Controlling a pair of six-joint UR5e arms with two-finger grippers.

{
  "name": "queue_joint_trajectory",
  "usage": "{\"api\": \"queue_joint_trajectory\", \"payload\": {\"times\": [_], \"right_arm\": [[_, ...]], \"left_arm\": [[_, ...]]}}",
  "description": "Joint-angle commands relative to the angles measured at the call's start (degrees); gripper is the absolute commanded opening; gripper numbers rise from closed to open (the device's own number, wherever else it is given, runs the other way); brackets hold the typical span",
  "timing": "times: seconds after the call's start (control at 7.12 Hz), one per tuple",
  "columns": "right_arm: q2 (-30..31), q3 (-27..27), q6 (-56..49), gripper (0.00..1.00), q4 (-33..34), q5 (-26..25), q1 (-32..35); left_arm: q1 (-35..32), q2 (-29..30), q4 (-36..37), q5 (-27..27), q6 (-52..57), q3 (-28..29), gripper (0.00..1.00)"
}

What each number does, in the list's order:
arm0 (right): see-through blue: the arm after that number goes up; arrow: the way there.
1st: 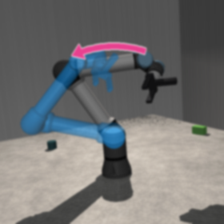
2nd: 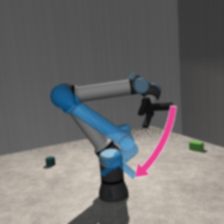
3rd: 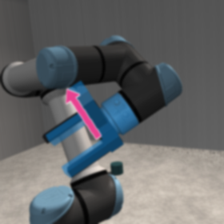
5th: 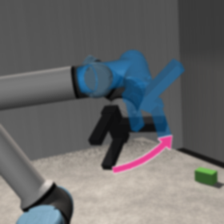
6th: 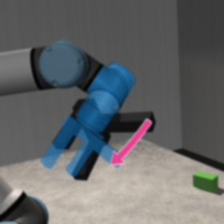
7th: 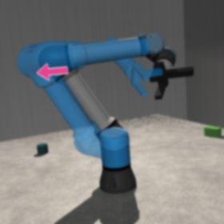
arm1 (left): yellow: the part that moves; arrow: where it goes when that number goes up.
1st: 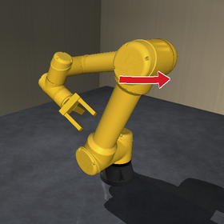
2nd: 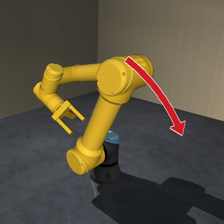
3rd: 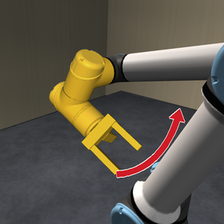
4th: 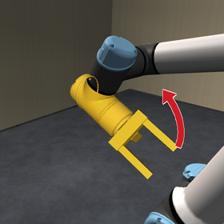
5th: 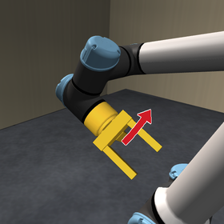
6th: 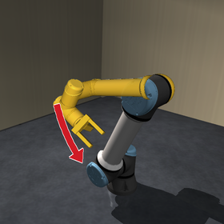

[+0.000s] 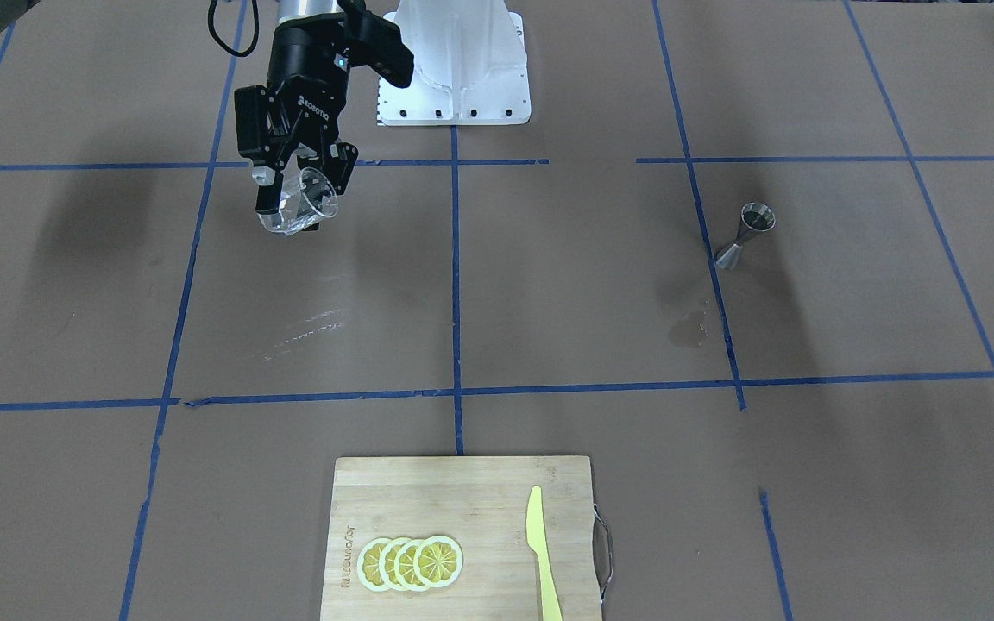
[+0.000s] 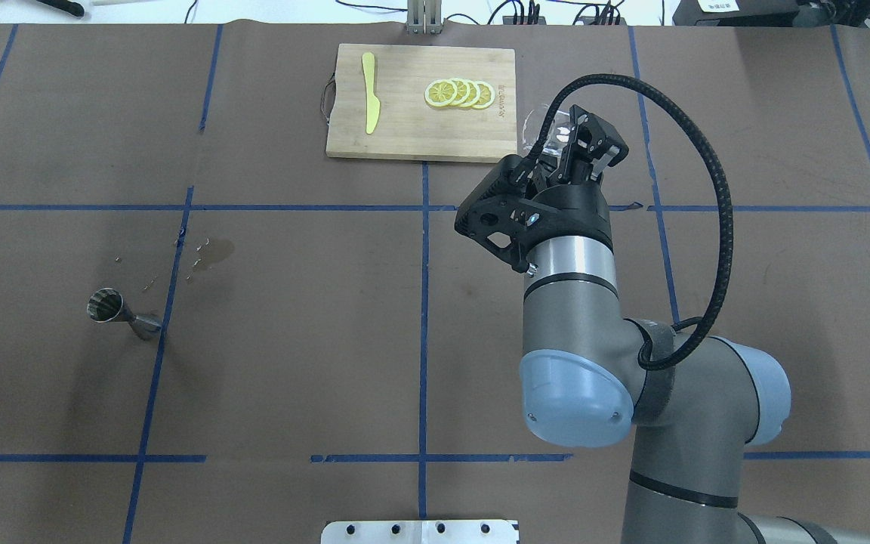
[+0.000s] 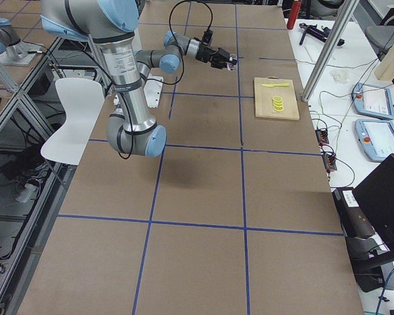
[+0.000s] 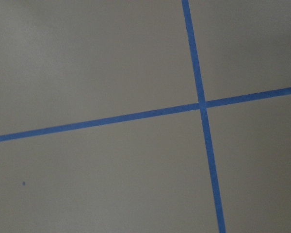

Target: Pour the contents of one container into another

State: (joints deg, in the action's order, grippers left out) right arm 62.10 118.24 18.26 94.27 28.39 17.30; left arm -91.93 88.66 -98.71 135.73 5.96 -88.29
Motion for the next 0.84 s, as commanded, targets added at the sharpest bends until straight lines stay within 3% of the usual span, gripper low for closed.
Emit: {"api": "queue_joint_trajectory", "payload": {"times": [0.0, 0.42, 0.7], "right_arm": [[1.69, -0.03, 3.01, 0.0, -2.32, 0.0, -0.42], [7.57, -0.03, 3.1, 0.0, -10.21, 0.09, -0.25], [15.82, -0.38, 4.58, 0.0, -20.55, 0.09, -0.34]], "left_arm": [[-0.18, -0.25, -2.36, 0.68, -0.25, -0.03, 1.0], [-0.18, -0.25, -2.1, 0.06, -0.16, -0.56, 1.0], [-0.18, -0.25, -2.1, 0.15, -0.16, -0.57, 1.0]]}}
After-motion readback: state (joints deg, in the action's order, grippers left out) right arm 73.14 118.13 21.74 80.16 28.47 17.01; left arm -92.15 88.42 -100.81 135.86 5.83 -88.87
